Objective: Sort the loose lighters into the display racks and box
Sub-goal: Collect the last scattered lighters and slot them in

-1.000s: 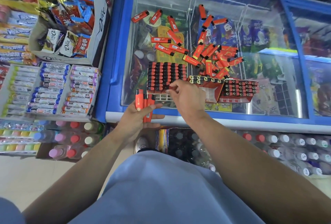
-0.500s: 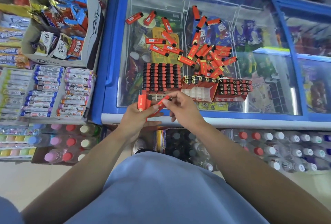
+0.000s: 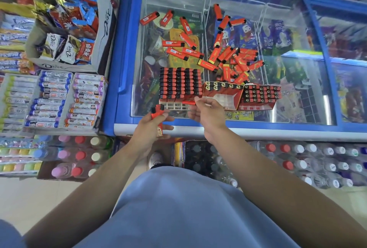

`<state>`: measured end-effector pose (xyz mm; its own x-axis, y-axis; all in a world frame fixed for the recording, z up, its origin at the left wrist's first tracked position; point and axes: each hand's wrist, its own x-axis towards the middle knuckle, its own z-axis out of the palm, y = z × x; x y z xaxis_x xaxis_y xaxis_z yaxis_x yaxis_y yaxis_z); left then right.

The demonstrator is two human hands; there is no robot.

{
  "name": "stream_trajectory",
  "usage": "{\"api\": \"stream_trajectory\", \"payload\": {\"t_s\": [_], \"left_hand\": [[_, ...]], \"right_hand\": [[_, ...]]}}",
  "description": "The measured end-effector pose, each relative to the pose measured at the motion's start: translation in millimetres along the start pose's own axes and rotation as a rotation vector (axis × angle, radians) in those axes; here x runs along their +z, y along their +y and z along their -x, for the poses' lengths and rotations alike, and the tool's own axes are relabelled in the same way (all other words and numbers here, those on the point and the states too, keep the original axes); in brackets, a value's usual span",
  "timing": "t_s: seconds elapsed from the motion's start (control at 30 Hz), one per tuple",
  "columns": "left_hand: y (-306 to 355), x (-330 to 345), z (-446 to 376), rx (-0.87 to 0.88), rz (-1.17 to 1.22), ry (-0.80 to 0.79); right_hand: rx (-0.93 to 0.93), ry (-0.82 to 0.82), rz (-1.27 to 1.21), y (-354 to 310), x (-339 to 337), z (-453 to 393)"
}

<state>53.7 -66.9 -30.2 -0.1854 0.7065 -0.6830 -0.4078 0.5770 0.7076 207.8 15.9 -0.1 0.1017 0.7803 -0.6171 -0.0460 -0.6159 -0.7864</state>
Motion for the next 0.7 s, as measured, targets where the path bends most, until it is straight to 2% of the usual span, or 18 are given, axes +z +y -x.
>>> {"api": "stream_trajectory", "payload": {"t_s": [0.13,0.27,0.43,0.57,0.63,0.7], "left_hand": [[1.0,-2.2,1.8,-0.029,0.102,-0.065],[1.7,-3.3,3.3,-0.039,0.163,-0.103],[3.7,-2.0,8.7,0.001,0.079,-0.118],[4.4,-1.6,15.0,0.068,-0.009,-0.149],[4.3,-1.4,16.1,0.093,-0.045,-0.15],[4.0,0.0,15.6,0.11,-0.069,-0.141]], "right_hand": [[0.059,-0.009,-0.053,-5.2,3.4,1.8],[-0.002,0.008,-0.019,-2.2,6.6,4.5],[-0.09,0.05,0.095,3.1,13.2,1.0],[-0.065,0.095,0.165,-1.7,17.2,-0.2],[-0.113,0.053,0.315,-4.5,16.0,5.9],[-0.174,-0.121,0.502,-7.1,13.2,16.6]]}}
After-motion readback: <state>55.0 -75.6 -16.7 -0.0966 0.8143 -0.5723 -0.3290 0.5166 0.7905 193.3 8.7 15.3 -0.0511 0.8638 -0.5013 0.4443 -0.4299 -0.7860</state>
